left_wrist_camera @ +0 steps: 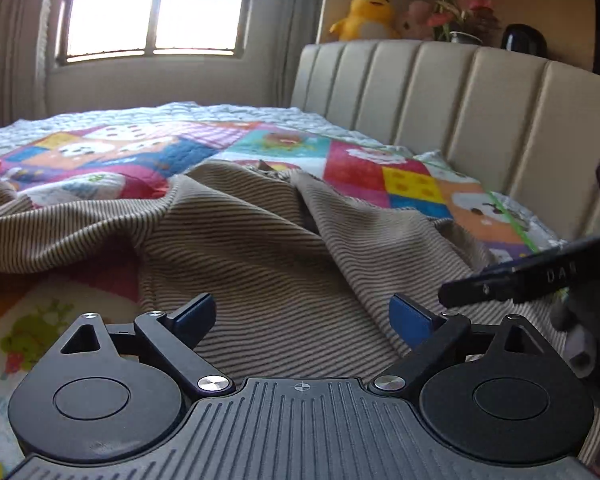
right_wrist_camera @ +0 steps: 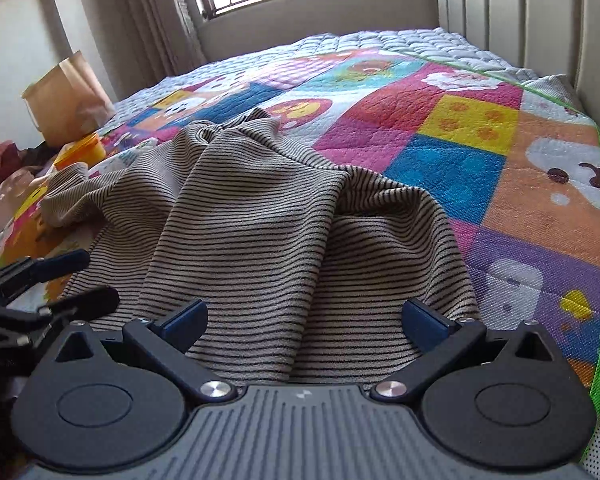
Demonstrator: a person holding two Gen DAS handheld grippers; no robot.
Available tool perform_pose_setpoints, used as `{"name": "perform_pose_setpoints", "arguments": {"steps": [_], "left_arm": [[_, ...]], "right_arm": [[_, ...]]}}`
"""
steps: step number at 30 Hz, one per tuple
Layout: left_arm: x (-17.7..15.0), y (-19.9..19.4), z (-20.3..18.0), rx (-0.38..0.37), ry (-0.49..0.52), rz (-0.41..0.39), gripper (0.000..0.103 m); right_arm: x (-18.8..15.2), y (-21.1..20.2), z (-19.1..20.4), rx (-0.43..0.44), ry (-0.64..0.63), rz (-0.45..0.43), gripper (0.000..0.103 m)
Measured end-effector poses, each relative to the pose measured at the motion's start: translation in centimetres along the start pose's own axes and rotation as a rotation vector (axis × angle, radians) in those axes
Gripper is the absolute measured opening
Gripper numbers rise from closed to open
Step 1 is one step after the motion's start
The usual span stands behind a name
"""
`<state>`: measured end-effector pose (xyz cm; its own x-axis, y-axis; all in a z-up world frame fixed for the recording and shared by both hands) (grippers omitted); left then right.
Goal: Fold clothes
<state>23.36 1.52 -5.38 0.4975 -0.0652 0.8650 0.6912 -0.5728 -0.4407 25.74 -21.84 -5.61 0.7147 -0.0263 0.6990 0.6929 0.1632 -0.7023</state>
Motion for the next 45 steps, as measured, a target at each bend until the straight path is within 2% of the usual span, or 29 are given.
{"name": "perform_pose_setpoints", "arguments": {"steps": [1,3,4,5,6,7,10,12,13,15,16,17,19,22,26,32,35,36,39,40,41,45], "left_arm": [[0.0,-0.4,0.3,-0.012,-0.018,-0.015,0.098],[0.3,-0.6,1.1,-0.004,-0.052,-0.049,0.099],[0.4,-0.5,1.3,0.007,-0.064,-0.053,0.100],[0.6,-0.4,1.6,0.020,-0.074,-0.052,0.101],[0.7,-0.2,1.7,0.031,-0.081,-0.045,0.101],[0.8,0.0,1.9,0.041,-0.086,-0.035,0.101],[0.7,0.1,2.2,0.054,-0.111,-0.024,0.101],[0.6,0.0,2.6,0.059,-0.131,-0.028,0.102],[0.5,-0.1,2.8,0.062,-0.140,-0.031,0.102],[0.3,-0.4,3.2,0.066,-0.157,-0.037,0.103],[0.3,-0.4,3.3,0.065,-0.162,-0.038,0.103],[0.3,-0.3,3.4,0.064,-0.164,-0.034,0.103],[0.3,-0.1,3.5,0.065,-0.166,-0.024,0.103],[0.3,0.1,3.8,0.067,-0.167,-0.011,0.103],[0.3,0.4,3.5,0.077,-0.154,-0.001,0.103],[0.2,0.8,2.1,0.128,-0.068,0.028,0.103],[0.2,1.0,2.4,0.167,-0.083,0.038,0.103],[0.2,0.9,2.6,0.173,-0.096,0.038,0.103],[0.1,1.0,3.2,0.180,-0.132,0.044,0.103],[0.2,1.0,3.3,0.183,-0.139,0.047,0.103],[0.2,1.1,3.3,0.186,-0.140,0.050,0.103],[0.2,1.3,3.3,0.202,-0.139,0.060,0.103]], "right_arm": [[0.2,-0.3,0.2,0.010,-0.008,0.008,0.103],[1.9,-1.8,1.3,0.018,-0.018,-0.072,0.103],[3.0,-1.8,2.7,-0.013,-0.065,-0.113,0.100],[4.1,-1.9,4.0,-0.044,-0.111,-0.154,0.095],[5.1,-1.9,5.4,-0.072,-0.157,-0.192,0.082],[5.9,-1.1,6.8,-0.074,-0.188,-0.189,0.071],[7.9,2.7,10.6,-0.075,-0.266,-0.141,0.069],[8.4,5.3,11.8,-0.155,-0.330,-0.135,0.069],[8.2,6.7,11.8,-0.200,-0.375,-0.126,0.063],[7.8,7.9,11.0,-0.205,-0.442,-0.092,0.047],[7.6,8.5,10.6,-0.211,-0.478,-0.079,0.045],[7.3,8.2,10.1,-0.252,-0.557,-0.112,0.042],[6.8,7.6,9.4,-0.335,-0.713,-0.179,0.021],[6.6,7.3,7.7,-0.481,-0.936,-0.279,0.013],[8.5,10.1,3.0,-0.686,-1.047,-0.327,0.013],[9.6,14.6,-0.8,-0.689,-0.948,-0.253,0.014],[10.5,14.2,-0.5,-0.618,-0.873,-0.252,0.021],[11.0,13.3,-0.4,-0.606,-0.839,-0.263,0.030],[11.4,8.1,-0.9,-0.554,-0.733,-0.355,0.051],[11.2,6.1,-1.2,-0.530,-0.695,-0.378,0.056],[11.1,4.1,-1.5,-0.503,-0.657,-0.399,0.056],[7.9,-2.7,-1.8,-0.296,-0.581,-0.378,0.069]]}}
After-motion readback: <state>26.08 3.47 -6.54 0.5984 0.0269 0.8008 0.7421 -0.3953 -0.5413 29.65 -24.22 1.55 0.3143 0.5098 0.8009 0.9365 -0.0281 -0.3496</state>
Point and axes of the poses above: each gripper's, at about its wrist camera, not at the fingertips, and y roughly the way its jaws point, z to its left, x to its top, the point moved 4 cm from there along y, roughly the way its jaws point, and after that the axes turned 12 degrees about -x, right-handed, at the moved point
